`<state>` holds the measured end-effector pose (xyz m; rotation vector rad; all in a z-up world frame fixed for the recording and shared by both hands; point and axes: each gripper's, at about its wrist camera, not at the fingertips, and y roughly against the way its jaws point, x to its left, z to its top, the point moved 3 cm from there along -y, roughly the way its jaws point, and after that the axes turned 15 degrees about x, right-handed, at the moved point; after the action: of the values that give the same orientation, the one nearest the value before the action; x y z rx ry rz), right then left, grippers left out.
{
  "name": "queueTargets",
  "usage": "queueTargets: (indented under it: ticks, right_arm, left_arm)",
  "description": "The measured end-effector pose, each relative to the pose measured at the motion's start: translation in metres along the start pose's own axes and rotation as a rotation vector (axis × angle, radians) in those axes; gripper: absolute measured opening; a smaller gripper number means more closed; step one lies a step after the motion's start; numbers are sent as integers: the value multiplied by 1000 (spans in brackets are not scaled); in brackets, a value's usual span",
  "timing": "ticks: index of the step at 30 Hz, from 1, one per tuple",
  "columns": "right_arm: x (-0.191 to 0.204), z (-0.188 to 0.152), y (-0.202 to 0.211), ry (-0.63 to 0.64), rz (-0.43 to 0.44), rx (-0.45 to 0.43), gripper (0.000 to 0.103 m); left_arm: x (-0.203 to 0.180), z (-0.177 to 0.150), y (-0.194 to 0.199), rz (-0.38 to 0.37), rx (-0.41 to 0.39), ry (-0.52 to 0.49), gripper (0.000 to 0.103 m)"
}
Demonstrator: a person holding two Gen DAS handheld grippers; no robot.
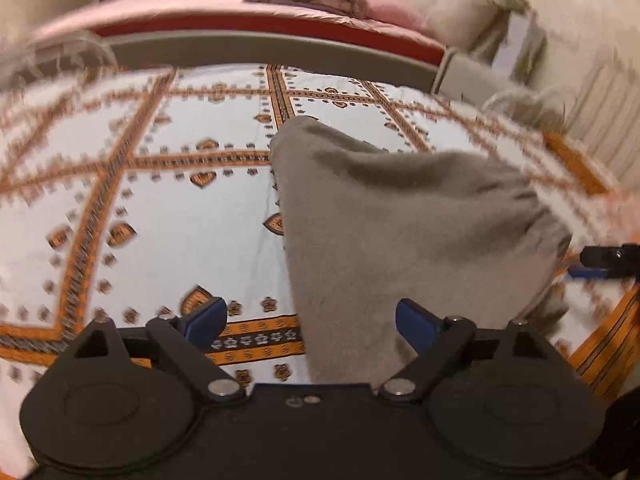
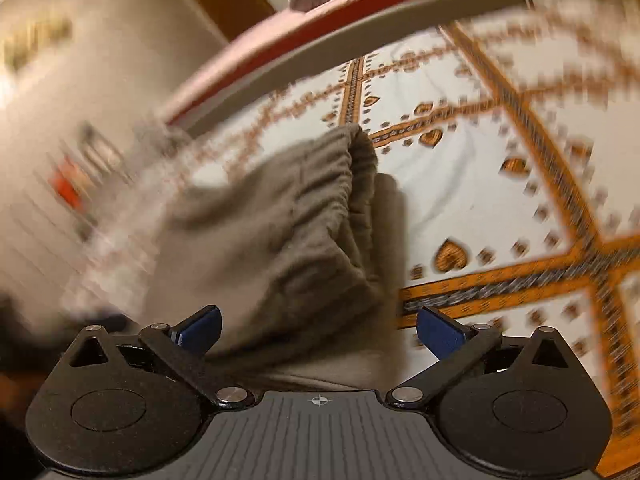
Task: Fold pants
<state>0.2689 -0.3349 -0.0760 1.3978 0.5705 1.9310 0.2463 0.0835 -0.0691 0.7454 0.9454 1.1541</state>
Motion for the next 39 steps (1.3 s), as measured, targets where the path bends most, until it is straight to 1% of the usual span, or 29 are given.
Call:
queueTargets:
  ticks: [1, 3, 5, 6, 8, 10, 12, 13, 14, 15, 16, 17, 20, 22, 26, 28, 30, 35, 37, 38, 39]
  right_arm:
    - [-9, 4, 2, -68, 70, -8, 103]
    - [-27, 9, 2, -166, 169, -18, 103]
    - [-42, 12, -3, -243, 224, -11, 103]
    - [-48, 13, -6, -265, 238, -3, 102]
    - [-54, 14, -9, -283, 234, 4, 102]
    - [-57, 15, -12, -291, 271, 7, 102]
    - [-60, 21, -15, -277, 285, 5, 102]
    - [-61, 23, -17, -266, 287, 8, 99]
    - [-61, 25, -19, -258, 295, 11, 89]
    - [-63, 27, -22, -254, 304, 19, 84]
    - [-64, 30, -28, -251, 293, 26, 78]
    - [-65, 31, -30, -248, 295, 28, 77]
    - [-69, 38, -34, -249, 328, 33, 77]
    - [-69, 37, -36, -236, 329, 45, 77]
    - [-69, 49, -44, -215, 328, 74, 77]
    - [-70, 54, -43, -213, 337, 102, 77]
    - [-72, 55, -43, -209, 344, 123, 77]
    - [-73, 67, -57, -198, 402, 144, 78]
    - [-65, 74, -66, -171, 395, 145, 79]
    - [-60, 76, -70, -158, 387, 145, 83]
    - [-54, 79, -75, -146, 381, 146, 83]
  left_arm:
    - [4, 3, -3, -42, 2, 30, 82]
    - [9, 8, -10, -114, 14, 71, 75]
    - [10, 13, -18, -156, 35, 88, 70]
    - [10, 16, -21, -174, 39, 89, 70]
    - [11, 18, -29, -181, 60, 94, 68]
    - [12, 21, -38, -193, 77, 93, 66]
    - [16, 24, -47, -219, 90, 111, 66]
    - [19, 26, -48, -240, 87, 121, 66]
    - [22, 28, -50, -267, 83, 134, 66]
    - [26, 30, -53, -302, 83, 154, 66]
    - [30, 33, -56, -339, 84, 171, 66]
    - [33, 35, -59, -380, 84, 185, 66]
    - [41, 41, -69, -458, 83, 212, 66]
    - [44, 43, -74, -493, 83, 218, 66]
    - [49, 48, -81, -546, 91, 219, 66]
    - [53, 49, -82, -573, 95, 224, 66]
    - [56, 49, -81, -580, 104, 215, 62]
    - [60, 52, -88, -603, 112, 211, 60]
    - [59, 55, -90, -607, 108, 215, 60]
    - [58, 57, -92, -608, 105, 218, 60]
    - [58, 59, -93, -609, 104, 223, 60]
